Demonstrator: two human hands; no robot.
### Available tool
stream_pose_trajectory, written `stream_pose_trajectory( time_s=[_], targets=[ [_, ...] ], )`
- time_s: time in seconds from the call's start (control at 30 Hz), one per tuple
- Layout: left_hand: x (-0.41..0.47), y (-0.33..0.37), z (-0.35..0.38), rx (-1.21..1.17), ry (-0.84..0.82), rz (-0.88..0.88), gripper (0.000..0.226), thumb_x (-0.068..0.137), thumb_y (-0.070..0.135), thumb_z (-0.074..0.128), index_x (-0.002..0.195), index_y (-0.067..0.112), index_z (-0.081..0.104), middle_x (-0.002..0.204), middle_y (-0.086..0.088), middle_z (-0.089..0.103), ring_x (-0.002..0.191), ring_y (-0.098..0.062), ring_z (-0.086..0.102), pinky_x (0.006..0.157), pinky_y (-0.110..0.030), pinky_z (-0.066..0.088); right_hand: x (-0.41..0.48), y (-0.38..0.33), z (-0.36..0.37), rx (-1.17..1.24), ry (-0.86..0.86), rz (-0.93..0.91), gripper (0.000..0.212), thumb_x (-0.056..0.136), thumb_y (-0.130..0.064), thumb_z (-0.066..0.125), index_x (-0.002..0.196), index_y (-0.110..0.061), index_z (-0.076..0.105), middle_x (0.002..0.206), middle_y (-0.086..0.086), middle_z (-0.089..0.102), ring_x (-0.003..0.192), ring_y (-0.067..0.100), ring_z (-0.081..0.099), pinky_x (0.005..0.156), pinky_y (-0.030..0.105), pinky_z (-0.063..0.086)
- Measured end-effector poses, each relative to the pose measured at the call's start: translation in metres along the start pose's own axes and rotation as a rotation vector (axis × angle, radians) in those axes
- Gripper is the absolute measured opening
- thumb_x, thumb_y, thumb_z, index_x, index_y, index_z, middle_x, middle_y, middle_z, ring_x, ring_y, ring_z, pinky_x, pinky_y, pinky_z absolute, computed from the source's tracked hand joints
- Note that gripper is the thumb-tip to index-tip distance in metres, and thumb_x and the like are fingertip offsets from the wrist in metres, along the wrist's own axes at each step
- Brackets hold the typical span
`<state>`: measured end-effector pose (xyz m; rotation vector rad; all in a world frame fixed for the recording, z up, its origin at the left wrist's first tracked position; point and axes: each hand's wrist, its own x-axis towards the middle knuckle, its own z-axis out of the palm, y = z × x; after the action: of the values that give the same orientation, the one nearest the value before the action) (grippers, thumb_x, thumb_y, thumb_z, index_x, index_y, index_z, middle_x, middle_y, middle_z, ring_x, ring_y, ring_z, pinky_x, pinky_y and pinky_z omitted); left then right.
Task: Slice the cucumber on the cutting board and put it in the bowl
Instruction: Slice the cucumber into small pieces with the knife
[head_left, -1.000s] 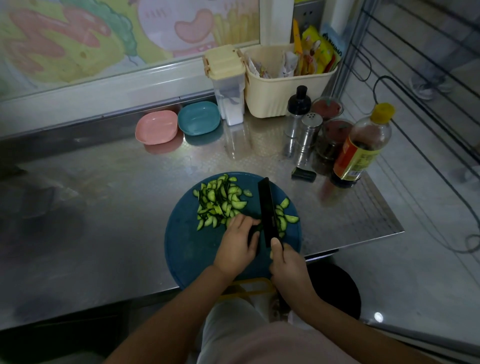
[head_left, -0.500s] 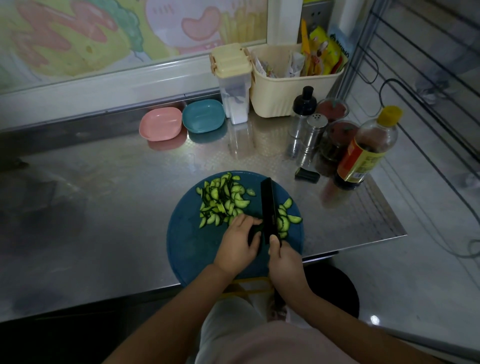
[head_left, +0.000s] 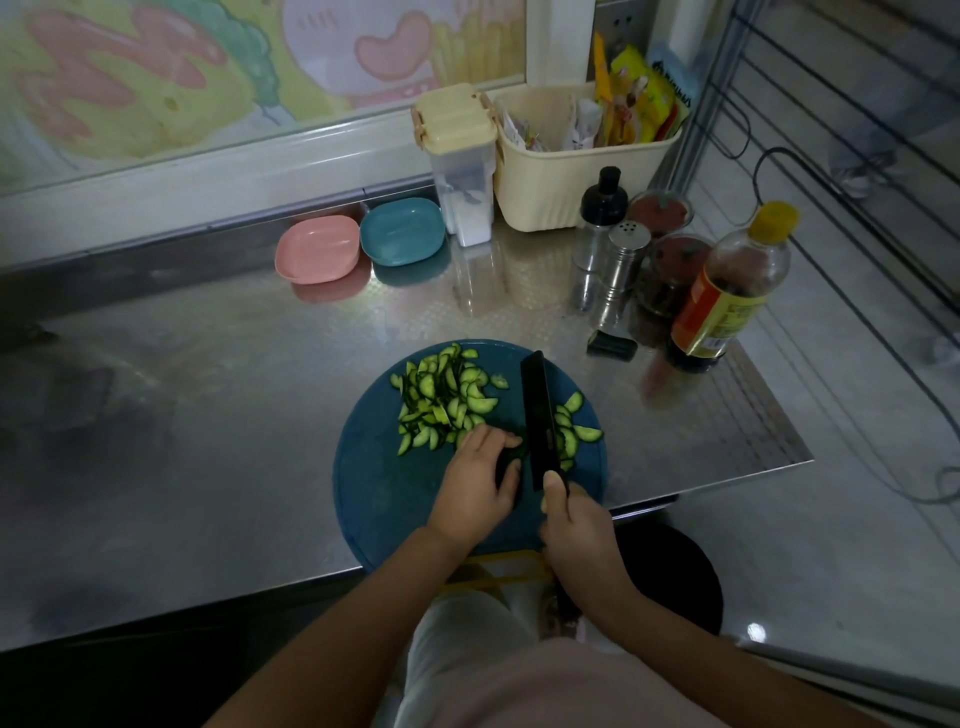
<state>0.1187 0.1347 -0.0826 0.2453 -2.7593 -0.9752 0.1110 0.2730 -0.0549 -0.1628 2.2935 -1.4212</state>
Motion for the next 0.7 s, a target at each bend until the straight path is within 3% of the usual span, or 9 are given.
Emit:
stream_pose_trajectory(
  time_s=[0.23,0.37,0.5,0.7],
  targets=[
    [0.0,0.002,-0.001,0.002,-0.003,0.025,0.029,0.086,0.024,0.043,0.102,0.006,0.06,0.097,-0.007,0.055,0.094,-0.02,0.051,0.081,-0.024,0.041,0.0,0.0,-0.002,-0.028,-0.008,-0.03,0.037,0.101,-0.031,0.031,0.069,-0.016,0.042,0.053,0.001,0.042,0.048,0.014,0.042,0.049,0.023,0.031],
    [0.0,0.003,-0.002,0.004,-0.009,0.024,0.032,0.085,0.025,0.041,0.102,0.006,0.061,0.096,-0.007,0.055,0.093,-0.02,0.05,0.081,-0.02,0.038,0.004,0.001,0.0,-0.045,-0.02,-0.026,0.036,0.101,-0.032,0.03,0.071,-0.016,0.043,0.058,0.003,0.046,0.055,0.017,0.046,0.056,0.032,0.035],
    [0.001,0.002,-0.002,-0.004,-0.026,0.014,0.033,0.084,0.026,0.042,0.103,0.007,0.061,0.096,-0.006,0.056,0.094,-0.02,0.051,0.081,-0.019,0.038,0.009,0.003,0.006,-0.073,-0.024,-0.025,0.035,0.101,-0.032,0.029,0.069,-0.02,0.04,0.061,0.001,0.046,0.056,0.014,0.046,0.058,0.03,0.034],
    [-0.007,-0.004,-0.008,-0.006,-0.1,0.079,0.04,0.087,0.025,0.042,0.121,0.009,0.057,0.117,-0.004,0.055,0.112,-0.013,0.045,0.099,-0.014,0.031,0.011,0.01,0.01,0.093,0.017,0.079,0.038,0.1,-0.038,0.031,0.071,-0.018,0.045,0.058,0.002,0.045,0.056,0.019,0.046,0.059,0.037,0.039]
  ],
)
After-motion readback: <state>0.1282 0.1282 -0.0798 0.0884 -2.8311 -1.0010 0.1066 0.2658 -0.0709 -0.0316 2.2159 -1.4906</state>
